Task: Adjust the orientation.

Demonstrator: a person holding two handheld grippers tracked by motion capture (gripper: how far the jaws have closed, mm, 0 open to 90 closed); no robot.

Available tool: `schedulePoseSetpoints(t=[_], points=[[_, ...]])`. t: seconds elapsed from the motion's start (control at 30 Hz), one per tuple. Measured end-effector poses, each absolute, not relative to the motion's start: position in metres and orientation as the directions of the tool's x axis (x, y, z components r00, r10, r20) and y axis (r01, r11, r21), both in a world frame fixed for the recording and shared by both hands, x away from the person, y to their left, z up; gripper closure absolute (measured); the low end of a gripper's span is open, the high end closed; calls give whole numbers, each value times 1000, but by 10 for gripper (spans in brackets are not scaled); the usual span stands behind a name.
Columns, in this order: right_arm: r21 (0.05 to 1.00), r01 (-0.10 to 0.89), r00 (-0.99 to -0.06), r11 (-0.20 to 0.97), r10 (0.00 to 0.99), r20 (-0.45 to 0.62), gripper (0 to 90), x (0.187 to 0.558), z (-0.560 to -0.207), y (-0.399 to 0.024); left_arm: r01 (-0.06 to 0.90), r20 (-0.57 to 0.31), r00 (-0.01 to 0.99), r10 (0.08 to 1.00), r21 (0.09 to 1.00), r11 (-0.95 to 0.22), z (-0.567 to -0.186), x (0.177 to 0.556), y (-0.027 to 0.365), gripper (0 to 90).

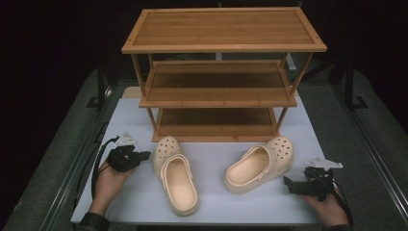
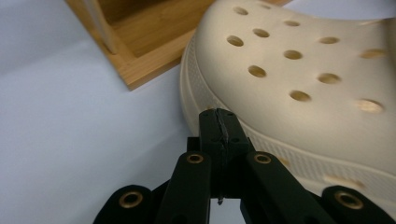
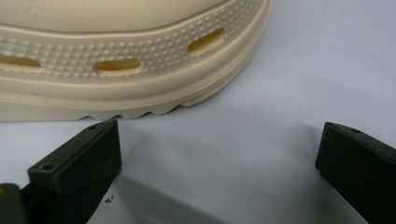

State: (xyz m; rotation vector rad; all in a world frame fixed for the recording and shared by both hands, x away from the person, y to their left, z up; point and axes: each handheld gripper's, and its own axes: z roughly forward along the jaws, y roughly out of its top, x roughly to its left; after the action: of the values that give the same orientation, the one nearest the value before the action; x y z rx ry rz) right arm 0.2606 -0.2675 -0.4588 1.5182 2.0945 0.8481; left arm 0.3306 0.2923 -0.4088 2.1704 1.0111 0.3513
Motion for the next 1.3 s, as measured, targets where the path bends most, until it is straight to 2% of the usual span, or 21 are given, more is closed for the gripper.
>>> schedulePoseSetpoints(t=[0.67,0.83,1.07,1.2,1.3], points=[[686,694,-318,219,948,19,0,261,-459,-268,488,-17,738,675,704,-515,-411,360,229,900],[686,694,-318,219,948,19,0,261,-459,-268,498,-21,725,689,706,-503,-411,360,235,900],[684,695,-318,221,948,17,0,261,-459,-267,509,-26,696,717,722,-468,-407,352,262,895],[683,696,-318,221,948,16,0,261,-458,-267,509,-18,682,731,729,-458,-404,339,273,786],[684,695,-318,221,948,16,0,261,-458,-267,519,-23,670,742,729,-446,-400,328,280,670]])
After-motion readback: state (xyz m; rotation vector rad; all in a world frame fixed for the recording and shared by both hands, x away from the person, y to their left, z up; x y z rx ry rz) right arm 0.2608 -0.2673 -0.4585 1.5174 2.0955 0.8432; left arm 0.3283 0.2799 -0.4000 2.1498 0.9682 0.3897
